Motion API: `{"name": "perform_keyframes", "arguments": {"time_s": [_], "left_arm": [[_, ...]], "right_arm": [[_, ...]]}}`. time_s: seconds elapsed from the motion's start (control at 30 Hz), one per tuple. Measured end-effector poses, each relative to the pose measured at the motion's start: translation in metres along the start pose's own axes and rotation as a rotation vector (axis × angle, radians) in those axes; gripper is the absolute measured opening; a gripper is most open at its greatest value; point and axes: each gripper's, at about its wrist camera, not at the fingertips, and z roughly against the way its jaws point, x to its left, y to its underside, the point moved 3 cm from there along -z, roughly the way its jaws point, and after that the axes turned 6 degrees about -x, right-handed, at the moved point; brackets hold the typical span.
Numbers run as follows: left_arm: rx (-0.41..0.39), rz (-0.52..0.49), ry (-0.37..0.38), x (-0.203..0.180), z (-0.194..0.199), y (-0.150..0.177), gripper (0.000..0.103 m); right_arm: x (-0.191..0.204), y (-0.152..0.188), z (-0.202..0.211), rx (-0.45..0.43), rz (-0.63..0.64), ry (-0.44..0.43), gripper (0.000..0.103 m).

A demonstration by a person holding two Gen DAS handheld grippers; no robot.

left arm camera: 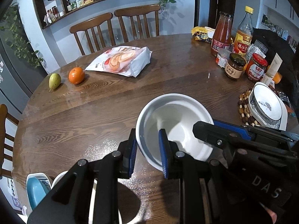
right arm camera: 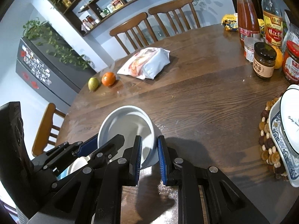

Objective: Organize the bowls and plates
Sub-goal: 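Carry the held ramekin with both tools over the nested white bowls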

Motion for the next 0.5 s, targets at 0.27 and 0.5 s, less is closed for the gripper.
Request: {"name": "perform_keyframes", "arguments": {"time_s": [0.27,0.5], "left_arm": [[-0.036,0.006,-0.013,0.003,0.020,0.000,0.020],[-0.065,0.011,-0.021,0.006,0.035,0.002,0.020]], "right_arm": [[0.010,0.000,0.015,-0.028,0.022,-0.015,0.020],[0.020,0.001,0.026,-0.048,0.043,-0.020,0.020]]}}
